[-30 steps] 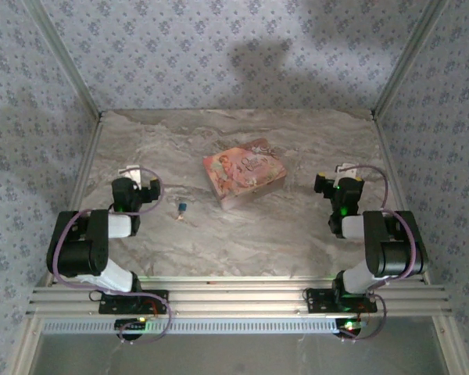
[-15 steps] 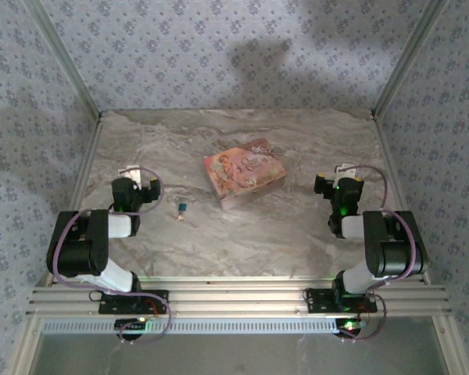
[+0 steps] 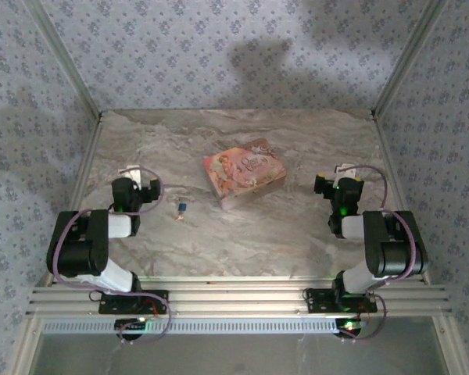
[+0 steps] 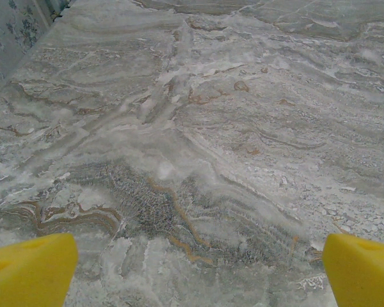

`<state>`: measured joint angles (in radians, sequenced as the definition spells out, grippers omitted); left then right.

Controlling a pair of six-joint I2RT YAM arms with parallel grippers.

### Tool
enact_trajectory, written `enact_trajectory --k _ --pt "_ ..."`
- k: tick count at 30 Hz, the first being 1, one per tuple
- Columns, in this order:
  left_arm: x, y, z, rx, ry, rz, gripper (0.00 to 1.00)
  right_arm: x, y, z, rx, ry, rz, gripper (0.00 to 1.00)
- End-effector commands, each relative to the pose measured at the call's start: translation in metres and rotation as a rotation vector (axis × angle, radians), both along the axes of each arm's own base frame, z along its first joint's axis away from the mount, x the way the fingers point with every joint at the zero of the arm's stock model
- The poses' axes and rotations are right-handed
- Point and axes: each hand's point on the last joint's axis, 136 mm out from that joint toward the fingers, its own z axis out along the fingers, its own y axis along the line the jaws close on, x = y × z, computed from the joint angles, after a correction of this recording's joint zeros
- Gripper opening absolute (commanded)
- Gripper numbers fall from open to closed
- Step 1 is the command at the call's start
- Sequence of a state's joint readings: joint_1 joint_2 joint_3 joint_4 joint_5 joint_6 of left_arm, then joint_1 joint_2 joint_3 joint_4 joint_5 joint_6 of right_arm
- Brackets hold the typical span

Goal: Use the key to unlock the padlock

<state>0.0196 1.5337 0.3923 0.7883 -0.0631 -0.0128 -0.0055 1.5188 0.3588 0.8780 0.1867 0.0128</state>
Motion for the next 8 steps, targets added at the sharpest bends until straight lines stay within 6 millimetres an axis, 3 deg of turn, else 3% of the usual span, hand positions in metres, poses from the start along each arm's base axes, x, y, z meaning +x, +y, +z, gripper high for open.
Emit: enact_trajectory --k 1,8 --pt "0.0089 -0.0025 0.0134 -0.020 -0.046 -0.010 0.98 0.0011 -0.0008 -0.0024 -0.018 0.015 -0.006 1.00" --pt "0.0089 -0.0025 0.0134 -0.021 -0.046 -0.011 0.98 0.0009 -0.0008 -0.0021 -0.013 0.014 -0.002 1.00"
